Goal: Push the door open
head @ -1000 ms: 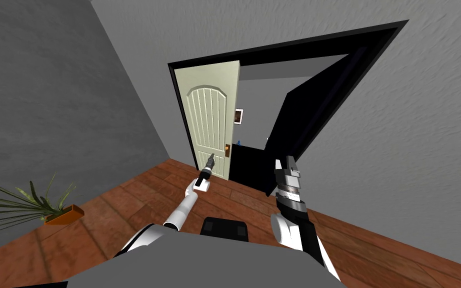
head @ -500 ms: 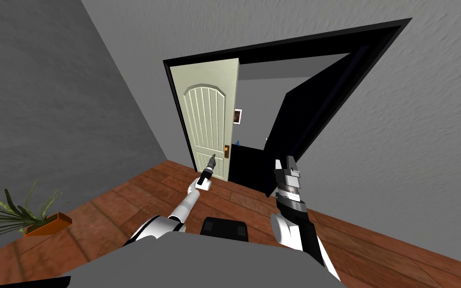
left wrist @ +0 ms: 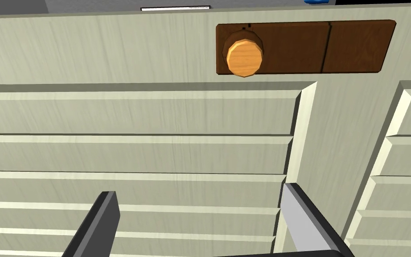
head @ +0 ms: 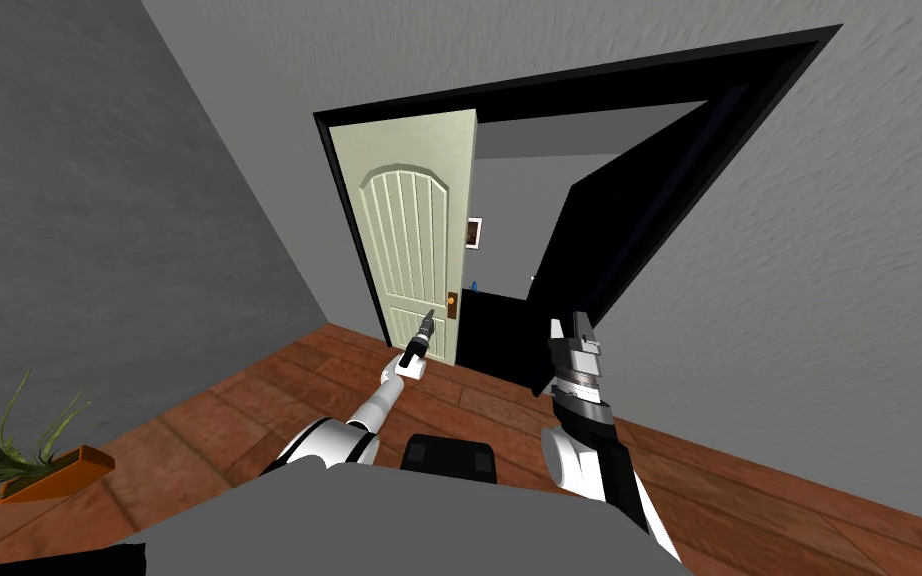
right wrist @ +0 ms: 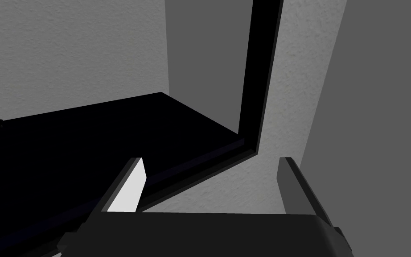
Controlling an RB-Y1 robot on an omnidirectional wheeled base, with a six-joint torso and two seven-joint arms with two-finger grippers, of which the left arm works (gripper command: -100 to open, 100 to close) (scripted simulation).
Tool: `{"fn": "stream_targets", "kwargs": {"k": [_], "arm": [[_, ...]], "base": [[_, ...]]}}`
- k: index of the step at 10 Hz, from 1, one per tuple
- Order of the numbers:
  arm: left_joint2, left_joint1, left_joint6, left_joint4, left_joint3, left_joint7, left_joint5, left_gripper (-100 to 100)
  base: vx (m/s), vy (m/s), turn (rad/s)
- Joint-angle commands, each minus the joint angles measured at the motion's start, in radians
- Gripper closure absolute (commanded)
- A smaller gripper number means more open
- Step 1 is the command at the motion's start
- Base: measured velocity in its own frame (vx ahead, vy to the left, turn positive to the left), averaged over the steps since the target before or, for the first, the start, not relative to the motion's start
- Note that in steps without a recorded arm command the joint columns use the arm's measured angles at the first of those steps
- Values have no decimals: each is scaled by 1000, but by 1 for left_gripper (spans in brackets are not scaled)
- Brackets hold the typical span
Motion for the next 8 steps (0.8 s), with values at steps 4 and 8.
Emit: {"fn": "stream_targets", "kwargs": {"k": [4,8], "arm": [[-10,-73,-10,128,1,-6,12,-100],[-21,-120,-15,212,1,-10,19,-100]], "base": [[80,29,-45],[66,22,-36]]}}
